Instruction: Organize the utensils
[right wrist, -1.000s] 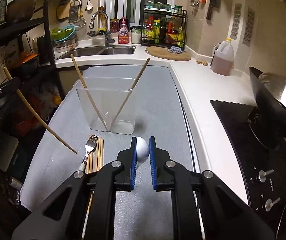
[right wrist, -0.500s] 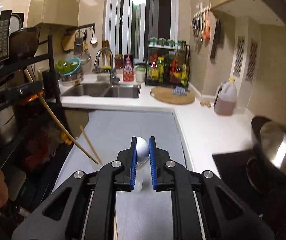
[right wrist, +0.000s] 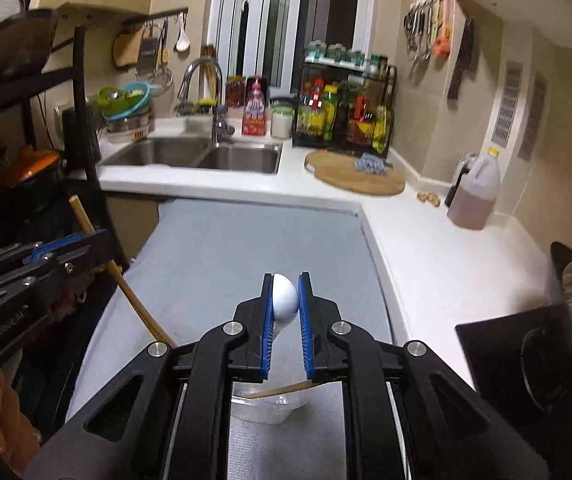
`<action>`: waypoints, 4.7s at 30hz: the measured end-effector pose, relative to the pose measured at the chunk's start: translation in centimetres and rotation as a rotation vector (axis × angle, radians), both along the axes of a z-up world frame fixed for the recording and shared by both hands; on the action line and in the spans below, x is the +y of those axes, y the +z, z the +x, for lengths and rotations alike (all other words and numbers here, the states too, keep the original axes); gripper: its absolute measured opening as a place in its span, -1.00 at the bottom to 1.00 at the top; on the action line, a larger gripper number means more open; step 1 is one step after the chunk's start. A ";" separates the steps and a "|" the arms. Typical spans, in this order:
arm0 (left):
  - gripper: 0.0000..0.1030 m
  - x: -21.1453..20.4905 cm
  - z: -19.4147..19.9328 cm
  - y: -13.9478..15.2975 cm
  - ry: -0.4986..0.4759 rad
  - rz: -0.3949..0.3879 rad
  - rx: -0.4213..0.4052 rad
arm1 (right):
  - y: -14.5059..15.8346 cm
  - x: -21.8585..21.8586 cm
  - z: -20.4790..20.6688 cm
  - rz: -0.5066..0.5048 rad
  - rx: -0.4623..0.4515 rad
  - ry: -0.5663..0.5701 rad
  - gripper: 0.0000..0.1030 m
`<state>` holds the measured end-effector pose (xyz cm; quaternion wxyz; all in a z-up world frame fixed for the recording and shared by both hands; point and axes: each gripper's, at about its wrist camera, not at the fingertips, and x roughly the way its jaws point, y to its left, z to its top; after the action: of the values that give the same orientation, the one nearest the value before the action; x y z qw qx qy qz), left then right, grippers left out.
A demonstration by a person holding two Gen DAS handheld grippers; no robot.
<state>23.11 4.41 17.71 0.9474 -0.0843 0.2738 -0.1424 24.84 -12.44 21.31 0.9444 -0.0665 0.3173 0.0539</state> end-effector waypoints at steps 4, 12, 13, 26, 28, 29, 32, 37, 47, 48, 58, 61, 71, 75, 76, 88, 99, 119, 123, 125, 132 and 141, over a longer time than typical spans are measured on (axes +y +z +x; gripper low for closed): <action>-0.87 -0.1 1.1 -1.5 -0.013 0.017 0.034 | -2.7 0.4 1.0 -0.008 0.055 0.008 -0.77; -0.10 0.6 0.2 -1.0 0.002 0.018 0.036 | -2.5 -0.7 -0.3 0.002 0.052 -0.015 -0.38; -0.08 0.5 -0.2 -0.6 0.013 0.027 0.022 | -2.0 -0.8 -0.7 0.001 0.038 -0.014 -0.27; -0.04 -0.3 -8.1 2.3 0.071 0.095 -0.141 | 1.5 -3.7 -12.6 0.085 -0.166 0.000 -0.24; -0.05 -0.4 -8.9 1.4 0.073 0.110 -0.128 | 0.5 -4.0 -14.1 0.104 -0.165 0.001 -0.24; -0.06 -0.6 -9.4 0.6 0.075 0.126 -0.119 | -0.3 -4.3 -15.0 0.118 -0.157 0.000 -0.24; -0.26 -0.7 -11.3 -1.4 0.069 0.150 -0.095 | -3.2 -5.0 -17.1 0.146 -0.120 -0.012 -0.35; -0.57 -0.4 -14.6 -5.4 0.060 0.161 -0.049 | -9.3 -6.2 -20.3 0.198 -0.047 -0.065 -0.88; -0.71 -0.1 -20.3 -13.0 0.085 0.090 0.100 | -19.9 -4.6 -24.4 0.202 0.147 0.007 -0.85; -0.71 -0.5 -20.5 -13.6 0.075 0.087 0.111 | -19.9 -4.5 -24.6 0.203 0.145 0.019 -0.85; -0.80 -3.2 -19.9 -17.6 0.005 0.083 0.213 | -20.9 -3.5 -24.9 0.193 0.200 0.089 -0.72; -0.78 -3.6 -19.6 -18.5 0.008 0.085 0.243 | -20.9 -3.0 -25.0 0.147 0.191 0.101 -0.72; -0.74 -5.4 -19.0 -19.9 0.013 0.158 0.245 | -20.8 -3.3 -25.2 0.119 0.173 0.085 -0.90; -0.73 -5.5 -18.9 -19.9 0.023 0.162 0.237 | -20.8 -3.6 -25.1 0.109 0.171 0.064 -0.90; -0.73 -5.5 -18.9 -19.9 0.026 0.163 0.235 | -20.8 -3.8 -25.1 0.107 0.172 0.058 -0.90; -0.33 -5.8 -18.3 -19.6 0.049 0.175 0.211 | -20.7 -4.8 -24.6 0.096 0.174 0.015 -0.86; -0.65 -4.6 -17.6 -20.0 0.110 0.195 0.251 | -20.6 -4.7 -24.4 0.093 0.183 0.005 -0.90; -0.45 -3.1 -21.0 -20.6 0.175 0.184 0.249 | -20.8 -5.8 -24.2 0.121 0.176 0.005 -0.85; -0.45 -3.3 -20.9 -20.6 0.180 0.202 0.237 | -20.8 -5.8 -24.2 0.119 0.170 0.009 -0.85; -0.45 -3.3 -20.9 -20.6 0.183 0.204 0.232 | -20.9 -5.7 -24.3 0.117 0.165 0.008 -0.85; -0.45 -3.2 -20.6 -20.6 0.194 0.208 0.228 | -20.9 -5.5 -24.3 0.116 0.162 0.009 -0.85; -0.44 -3.4 -20.5 -20.6 0.195 0.220 0.223 | -20.9 -5.3 -24.2 0.112 0.158 0.007 -0.85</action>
<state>2.60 0.97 -2.91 0.9241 -0.0218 0.3814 -0.0087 0.62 -17.75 0.36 0.9185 -0.0102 0.3870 0.0801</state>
